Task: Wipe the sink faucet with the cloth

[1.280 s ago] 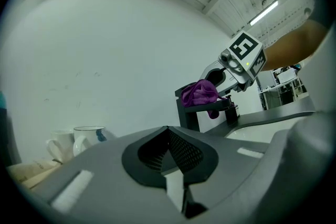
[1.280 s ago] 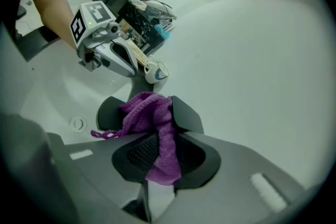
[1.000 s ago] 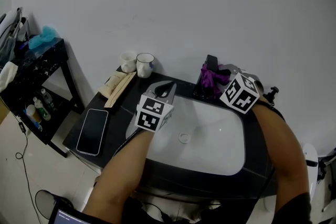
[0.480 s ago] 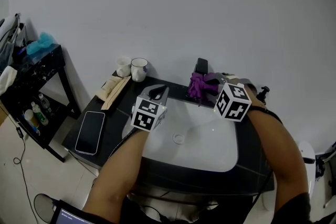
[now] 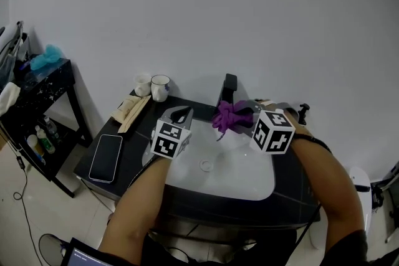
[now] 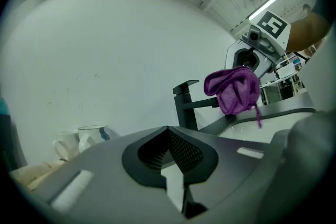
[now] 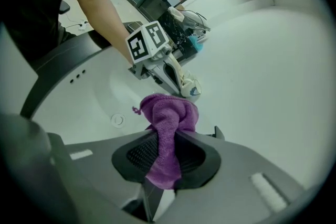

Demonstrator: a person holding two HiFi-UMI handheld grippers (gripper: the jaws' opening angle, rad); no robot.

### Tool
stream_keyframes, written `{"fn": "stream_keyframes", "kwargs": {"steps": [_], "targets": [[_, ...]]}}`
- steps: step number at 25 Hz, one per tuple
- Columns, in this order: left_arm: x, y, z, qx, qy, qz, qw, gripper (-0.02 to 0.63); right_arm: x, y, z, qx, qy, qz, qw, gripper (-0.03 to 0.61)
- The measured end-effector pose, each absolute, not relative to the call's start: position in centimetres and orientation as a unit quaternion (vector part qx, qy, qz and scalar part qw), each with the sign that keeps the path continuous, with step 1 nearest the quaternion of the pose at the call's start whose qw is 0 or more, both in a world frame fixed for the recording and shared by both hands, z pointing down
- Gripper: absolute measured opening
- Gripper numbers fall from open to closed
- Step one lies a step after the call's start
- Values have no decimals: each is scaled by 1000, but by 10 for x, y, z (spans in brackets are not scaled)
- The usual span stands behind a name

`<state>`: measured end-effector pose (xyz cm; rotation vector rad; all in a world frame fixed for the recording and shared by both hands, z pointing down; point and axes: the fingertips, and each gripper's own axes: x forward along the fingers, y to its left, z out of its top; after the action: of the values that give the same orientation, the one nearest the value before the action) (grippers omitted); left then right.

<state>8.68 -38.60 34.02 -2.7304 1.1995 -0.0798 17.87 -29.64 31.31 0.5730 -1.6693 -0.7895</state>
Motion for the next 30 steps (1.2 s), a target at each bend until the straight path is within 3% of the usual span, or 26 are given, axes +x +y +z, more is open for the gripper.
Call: {"fn": "stream_keyframes", "kwargs": {"steps": [6,17,30], "targets": [[85,-375,339,-913,398,-32,79,17,183,-264,343,194,-720,-317,587,86],[88,-380,338,-914,398,-23,76,17,214,-320,367,316,-718,-286,550,87],[103,-392,340,-920,382,-22,90,17,215,-390,365,447,-730,-291,428,92]]}}
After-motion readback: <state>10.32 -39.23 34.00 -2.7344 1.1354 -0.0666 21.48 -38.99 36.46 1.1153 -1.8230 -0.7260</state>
